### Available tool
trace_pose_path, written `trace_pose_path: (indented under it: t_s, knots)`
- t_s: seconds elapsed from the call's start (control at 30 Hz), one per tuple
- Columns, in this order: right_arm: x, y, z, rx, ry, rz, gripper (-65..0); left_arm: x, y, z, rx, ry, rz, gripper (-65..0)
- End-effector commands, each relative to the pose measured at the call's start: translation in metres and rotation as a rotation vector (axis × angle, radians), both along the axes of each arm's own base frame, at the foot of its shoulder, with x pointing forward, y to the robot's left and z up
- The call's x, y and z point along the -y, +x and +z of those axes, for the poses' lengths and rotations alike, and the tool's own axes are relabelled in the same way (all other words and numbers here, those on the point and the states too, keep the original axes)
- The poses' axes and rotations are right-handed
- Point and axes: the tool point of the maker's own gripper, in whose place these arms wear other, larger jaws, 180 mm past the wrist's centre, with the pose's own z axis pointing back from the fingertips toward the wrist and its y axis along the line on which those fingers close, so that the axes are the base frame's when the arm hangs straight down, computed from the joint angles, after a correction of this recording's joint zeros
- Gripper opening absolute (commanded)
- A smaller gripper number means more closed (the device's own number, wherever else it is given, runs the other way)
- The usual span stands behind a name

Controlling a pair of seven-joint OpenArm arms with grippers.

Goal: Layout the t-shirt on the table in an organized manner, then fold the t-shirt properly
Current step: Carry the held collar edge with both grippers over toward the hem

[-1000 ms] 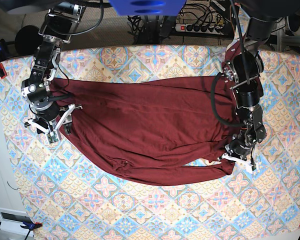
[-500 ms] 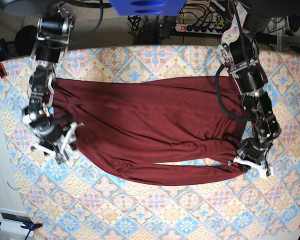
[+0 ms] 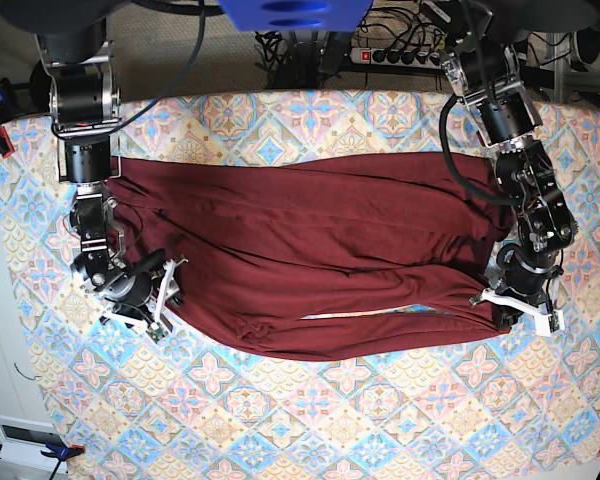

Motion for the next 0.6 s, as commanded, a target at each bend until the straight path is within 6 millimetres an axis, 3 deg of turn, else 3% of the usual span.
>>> trace_pose_path:
  t_s: [0.0,0.3,0.37,0.5,0.57]
  knots:
    - [-0.001,0.020,0.024,0.070,0.022,0.006,-38.3,-0.008,0.010,0.027,0.078,0.020,0.007,-65.0]
    - [0.003,0.026,-0.007,0.002,0.053,0.009,-39.1,-0.008,0.009,0.026,0.077,0.020,0.008,-65.0]
    - [0.005,0.026,-0.011,-0.007,0.059,0.004,-44.6,-0.008,0.009,0.026,0.077,0.020,0.008,-65.0]
    - [0.009,0.029,-0.005,0.015,0.095,-0.003,-65.0,-0.008,0.011,0.029,0.083,0.020,0.008,-65.0]
    - [0.014,0.029,0.000,0.018,0.123,-0.003,-64.0,-0.008,0.011,0.029,0.085,0.020,0.008,-65.0]
